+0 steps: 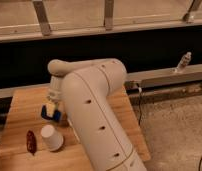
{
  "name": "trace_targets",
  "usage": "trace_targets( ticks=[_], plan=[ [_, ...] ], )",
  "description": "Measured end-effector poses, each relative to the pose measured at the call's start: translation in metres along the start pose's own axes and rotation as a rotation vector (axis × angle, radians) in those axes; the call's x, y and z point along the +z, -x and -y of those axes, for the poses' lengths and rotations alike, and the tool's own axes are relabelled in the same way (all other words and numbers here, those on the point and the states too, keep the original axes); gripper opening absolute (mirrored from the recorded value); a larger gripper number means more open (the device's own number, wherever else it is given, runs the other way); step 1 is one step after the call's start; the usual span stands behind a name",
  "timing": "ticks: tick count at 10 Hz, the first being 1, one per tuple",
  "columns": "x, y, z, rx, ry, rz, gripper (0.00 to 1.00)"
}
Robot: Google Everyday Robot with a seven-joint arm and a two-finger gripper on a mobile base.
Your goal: Wipe the white sponge on the table
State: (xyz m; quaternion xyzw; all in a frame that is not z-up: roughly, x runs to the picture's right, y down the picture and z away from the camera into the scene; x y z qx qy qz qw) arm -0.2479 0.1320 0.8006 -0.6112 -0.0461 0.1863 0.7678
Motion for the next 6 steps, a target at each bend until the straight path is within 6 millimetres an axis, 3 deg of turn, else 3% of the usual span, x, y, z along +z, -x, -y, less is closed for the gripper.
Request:
trace_targets(
  ticks=[2, 3, 6],
  plan=[
    [-0.008, -0.001, 0.026, 0.045, -0.013, 0.021, 0.0],
    [-0.01, 0.009, 0.035, 0.044, -0.015, 0.019, 0.0],
    [-0.002, 0.039, 0.024, -0.028, -0.004, -0.008, 0.03]
  ],
)
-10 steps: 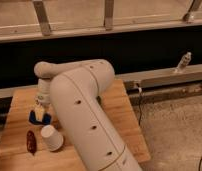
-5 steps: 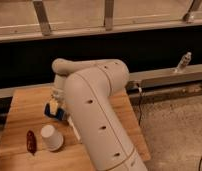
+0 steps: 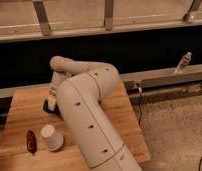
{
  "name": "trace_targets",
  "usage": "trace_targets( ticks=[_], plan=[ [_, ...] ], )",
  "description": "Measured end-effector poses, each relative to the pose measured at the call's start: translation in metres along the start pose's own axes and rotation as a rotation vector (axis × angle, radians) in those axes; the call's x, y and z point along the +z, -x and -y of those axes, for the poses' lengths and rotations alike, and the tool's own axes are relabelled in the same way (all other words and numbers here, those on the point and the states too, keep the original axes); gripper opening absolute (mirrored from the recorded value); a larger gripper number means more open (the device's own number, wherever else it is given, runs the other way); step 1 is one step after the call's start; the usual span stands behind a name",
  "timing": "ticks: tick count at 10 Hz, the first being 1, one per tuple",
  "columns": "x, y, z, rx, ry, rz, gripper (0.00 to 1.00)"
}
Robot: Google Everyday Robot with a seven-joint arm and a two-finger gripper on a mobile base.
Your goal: Wipe the white sponge on the table
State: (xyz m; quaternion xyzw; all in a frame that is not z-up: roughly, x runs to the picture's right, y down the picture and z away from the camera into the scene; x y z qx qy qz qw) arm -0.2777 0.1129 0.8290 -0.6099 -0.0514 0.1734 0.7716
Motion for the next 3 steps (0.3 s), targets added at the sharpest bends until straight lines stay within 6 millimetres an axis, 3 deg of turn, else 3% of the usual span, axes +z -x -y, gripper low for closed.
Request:
trace_targets(
  ticks=[3],
  plan=[
    [-0.0009, -0.0015, 0.0009, 0.0, 0.0, 0.002, 0.03]
  ],
)
